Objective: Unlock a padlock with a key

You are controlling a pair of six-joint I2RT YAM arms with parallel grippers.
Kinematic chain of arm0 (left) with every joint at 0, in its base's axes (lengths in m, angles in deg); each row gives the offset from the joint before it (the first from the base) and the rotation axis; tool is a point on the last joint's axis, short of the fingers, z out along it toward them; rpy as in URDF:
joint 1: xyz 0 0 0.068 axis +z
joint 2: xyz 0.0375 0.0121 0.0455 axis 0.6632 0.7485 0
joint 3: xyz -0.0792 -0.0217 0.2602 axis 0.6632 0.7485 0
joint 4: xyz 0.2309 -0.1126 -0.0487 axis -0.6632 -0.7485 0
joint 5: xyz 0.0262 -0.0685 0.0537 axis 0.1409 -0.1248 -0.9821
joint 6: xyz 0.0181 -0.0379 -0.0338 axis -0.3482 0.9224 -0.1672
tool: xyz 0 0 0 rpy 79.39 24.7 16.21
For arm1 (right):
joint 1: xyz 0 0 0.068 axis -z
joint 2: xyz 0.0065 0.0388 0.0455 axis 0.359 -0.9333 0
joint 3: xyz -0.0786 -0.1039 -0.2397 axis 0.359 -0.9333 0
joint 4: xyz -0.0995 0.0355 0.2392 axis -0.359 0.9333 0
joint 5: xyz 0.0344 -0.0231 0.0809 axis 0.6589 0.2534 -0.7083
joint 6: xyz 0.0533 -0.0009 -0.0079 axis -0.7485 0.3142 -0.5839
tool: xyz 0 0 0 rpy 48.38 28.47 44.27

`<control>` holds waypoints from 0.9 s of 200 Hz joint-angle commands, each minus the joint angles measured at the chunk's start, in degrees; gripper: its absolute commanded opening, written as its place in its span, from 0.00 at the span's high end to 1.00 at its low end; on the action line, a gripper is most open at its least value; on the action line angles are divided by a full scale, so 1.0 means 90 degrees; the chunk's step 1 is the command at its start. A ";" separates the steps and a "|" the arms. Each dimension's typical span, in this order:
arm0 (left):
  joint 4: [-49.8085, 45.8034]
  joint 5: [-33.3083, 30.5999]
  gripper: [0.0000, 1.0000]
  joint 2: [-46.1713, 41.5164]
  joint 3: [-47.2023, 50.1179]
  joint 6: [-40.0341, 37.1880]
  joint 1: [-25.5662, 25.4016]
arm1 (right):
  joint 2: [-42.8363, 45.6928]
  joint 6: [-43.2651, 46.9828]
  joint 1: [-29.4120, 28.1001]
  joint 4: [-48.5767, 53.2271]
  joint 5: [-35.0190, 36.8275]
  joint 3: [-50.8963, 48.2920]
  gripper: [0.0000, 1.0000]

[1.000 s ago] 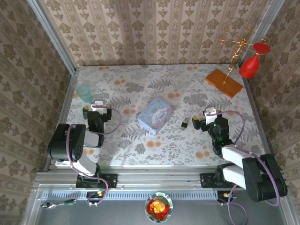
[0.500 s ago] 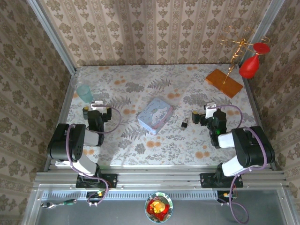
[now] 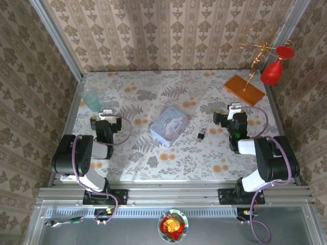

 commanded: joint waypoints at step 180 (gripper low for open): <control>-0.0041 -0.0043 0.00 -0.0101 -0.0088 0.0088 0.0048 | -0.0031 -0.0083 0.0019 0.0031 0.0192 0.0000 0.00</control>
